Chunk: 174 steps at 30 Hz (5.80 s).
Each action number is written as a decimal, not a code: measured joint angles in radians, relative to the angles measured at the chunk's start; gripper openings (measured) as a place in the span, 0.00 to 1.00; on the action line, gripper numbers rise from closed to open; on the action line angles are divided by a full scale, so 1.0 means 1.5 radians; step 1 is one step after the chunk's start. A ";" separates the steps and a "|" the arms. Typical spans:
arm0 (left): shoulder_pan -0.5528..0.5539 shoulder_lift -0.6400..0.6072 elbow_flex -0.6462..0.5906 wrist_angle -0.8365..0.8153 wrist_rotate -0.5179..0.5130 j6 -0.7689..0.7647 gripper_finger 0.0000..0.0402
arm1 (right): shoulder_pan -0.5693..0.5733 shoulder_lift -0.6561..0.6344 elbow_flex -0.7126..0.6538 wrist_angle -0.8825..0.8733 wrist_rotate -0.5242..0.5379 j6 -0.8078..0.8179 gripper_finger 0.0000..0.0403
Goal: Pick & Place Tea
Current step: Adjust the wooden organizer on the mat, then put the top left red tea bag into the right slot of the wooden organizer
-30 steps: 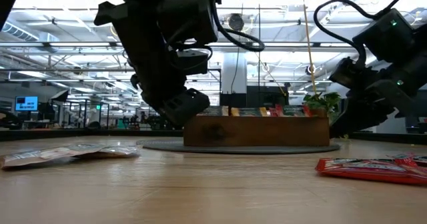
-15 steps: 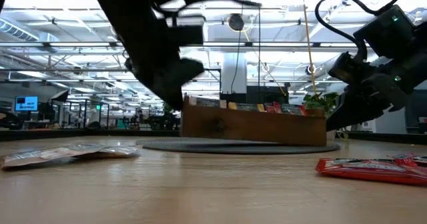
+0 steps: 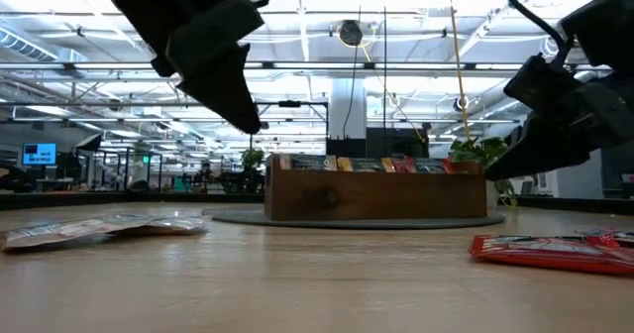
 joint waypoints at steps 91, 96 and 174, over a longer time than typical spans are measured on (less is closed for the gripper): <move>0.021 0.286 0.213 0.431 0.336 0.347 0.03 | 0.366 0.257 0.335 -0.283 -0.009 0.264 0.00; 0.022 0.284 0.217 0.402 0.336 0.351 0.01 | 0.337 0.335 0.334 -0.195 -0.071 0.239 0.00; 0.022 0.273 0.150 0.364 0.349 0.337 0.01 | 0.103 0.445 0.338 -0.050 -0.266 0.416 0.27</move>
